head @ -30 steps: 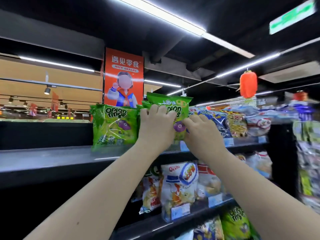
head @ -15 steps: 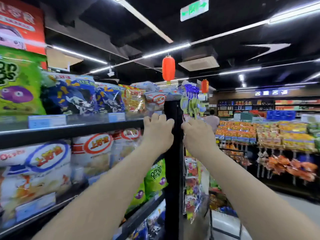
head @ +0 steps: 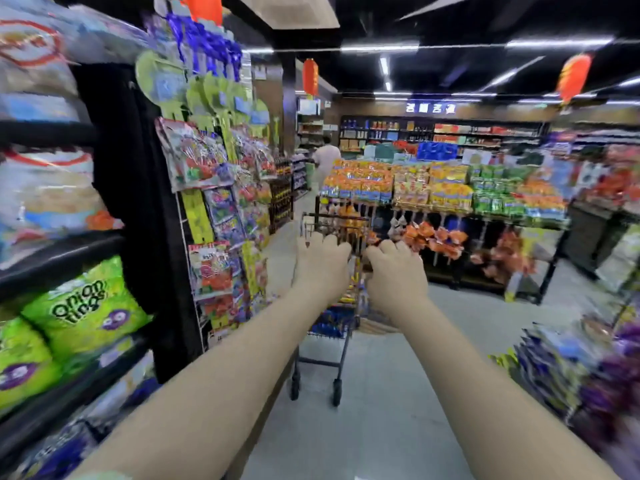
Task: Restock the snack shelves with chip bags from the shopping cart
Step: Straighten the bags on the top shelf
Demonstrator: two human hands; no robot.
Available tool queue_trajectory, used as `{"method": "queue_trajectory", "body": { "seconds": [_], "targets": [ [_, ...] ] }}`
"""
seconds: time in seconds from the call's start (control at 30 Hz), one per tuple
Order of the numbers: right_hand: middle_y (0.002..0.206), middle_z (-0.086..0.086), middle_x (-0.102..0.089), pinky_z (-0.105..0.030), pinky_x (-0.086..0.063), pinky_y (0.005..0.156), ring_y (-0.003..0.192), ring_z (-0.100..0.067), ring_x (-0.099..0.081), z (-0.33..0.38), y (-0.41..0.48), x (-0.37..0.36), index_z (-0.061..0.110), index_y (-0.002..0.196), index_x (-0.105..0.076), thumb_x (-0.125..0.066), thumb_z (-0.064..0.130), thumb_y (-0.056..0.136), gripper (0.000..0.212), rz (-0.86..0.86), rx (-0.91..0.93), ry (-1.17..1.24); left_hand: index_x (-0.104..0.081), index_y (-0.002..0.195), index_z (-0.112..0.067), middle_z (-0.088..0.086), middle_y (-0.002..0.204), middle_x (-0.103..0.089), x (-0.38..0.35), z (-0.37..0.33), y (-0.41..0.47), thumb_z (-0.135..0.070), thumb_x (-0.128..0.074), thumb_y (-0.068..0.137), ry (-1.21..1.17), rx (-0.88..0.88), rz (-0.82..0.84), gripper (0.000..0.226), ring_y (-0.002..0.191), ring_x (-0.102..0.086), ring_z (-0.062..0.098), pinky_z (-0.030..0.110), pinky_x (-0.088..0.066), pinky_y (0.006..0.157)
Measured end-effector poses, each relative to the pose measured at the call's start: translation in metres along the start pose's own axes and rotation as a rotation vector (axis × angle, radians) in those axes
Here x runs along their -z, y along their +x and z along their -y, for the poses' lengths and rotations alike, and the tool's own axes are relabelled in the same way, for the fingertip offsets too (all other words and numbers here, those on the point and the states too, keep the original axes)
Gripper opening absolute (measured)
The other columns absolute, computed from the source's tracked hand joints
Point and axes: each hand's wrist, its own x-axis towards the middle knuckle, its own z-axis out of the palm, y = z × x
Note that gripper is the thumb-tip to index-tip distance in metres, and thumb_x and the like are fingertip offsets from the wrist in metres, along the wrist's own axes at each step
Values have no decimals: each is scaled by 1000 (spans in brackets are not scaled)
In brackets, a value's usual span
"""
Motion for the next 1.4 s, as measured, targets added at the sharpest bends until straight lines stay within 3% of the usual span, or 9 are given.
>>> {"method": "queue_trajectory", "body": {
  "seconds": [0.07,0.17,0.4,0.47,0.57,0.63,1.03,1.23,1.4],
  "targets": [
    [114,-5,-54,-40,-41,83,109,-30,-48,-21,7,-31,19,116,-55,-63,19,84,32,15,-47,-21,-56,114,-22,5,123,-55,-38,-20,19,-27,-50,90,-23,-40,27,26,120,-44,30,47,-33,99],
    [82,-10,-61,-37,-45,60,78,-34,-58,-48,18,-86,12,91,-67,-84,14,52,42,-6,-79,12,-56,117,-23,5,128,-55,-94,-41,46,-29,-52,87,-65,-71,51,31,119,-44,30,45,-32,98],
    [66,-8,-55,-29,-38,50,59,-30,-57,-97,86,-214,14,68,-60,-88,12,45,36,85,-144,11,-59,112,-22,4,118,-59,-213,-61,141,-32,-52,85,-192,-149,98,30,114,-48,31,45,-30,98],
    [70,-9,-58,-30,-39,54,65,-31,-59,-108,115,-244,13,73,-63,-85,10,46,35,146,-174,-31,-59,116,-23,3,118,-59,-242,-58,177,-33,-51,86,-206,-166,109,32,113,-48,30,46,-28,100],
    [104,-13,-59,-37,-37,75,102,-35,-54,-123,154,-291,10,103,-61,-65,10,77,27,246,-221,13,-57,118,-23,3,119,-58,-288,-53,230,-32,-52,86,-237,-177,148,33,116,-46,30,48,-29,101],
    [118,-9,-54,-37,-34,81,113,-32,-47,-131,174,-326,13,117,-54,-56,15,87,30,278,-236,21,-58,112,-24,2,115,-58,-322,-50,258,-33,-52,85,-260,-183,177,30,113,-47,30,44,-33,95],
    [126,-2,-51,-38,-36,89,116,-29,-44,-181,266,-518,21,128,-50,-52,21,90,38,492,-208,166,-58,110,-30,-3,115,-55,-510,-68,364,-28,-55,82,-324,-34,480,28,117,-43,25,43,-33,94],
    [129,-3,-49,-37,-33,95,121,-27,-40,-221,357,-602,21,130,-49,-52,25,92,38,571,37,272,-60,107,-32,-4,111,-57,-583,-59,434,-29,-63,81,-309,254,499,26,115,-49,24,41,-34,92],
    [119,-9,-57,-40,-41,94,115,-31,-49,-237,426,-661,14,124,-58,-59,20,87,37,626,197,486,-61,109,-34,-4,113,-59,-627,-40,453,-29,-63,79,-294,541,592,31,116,-50,25,42,-37,92]
  ]
}}
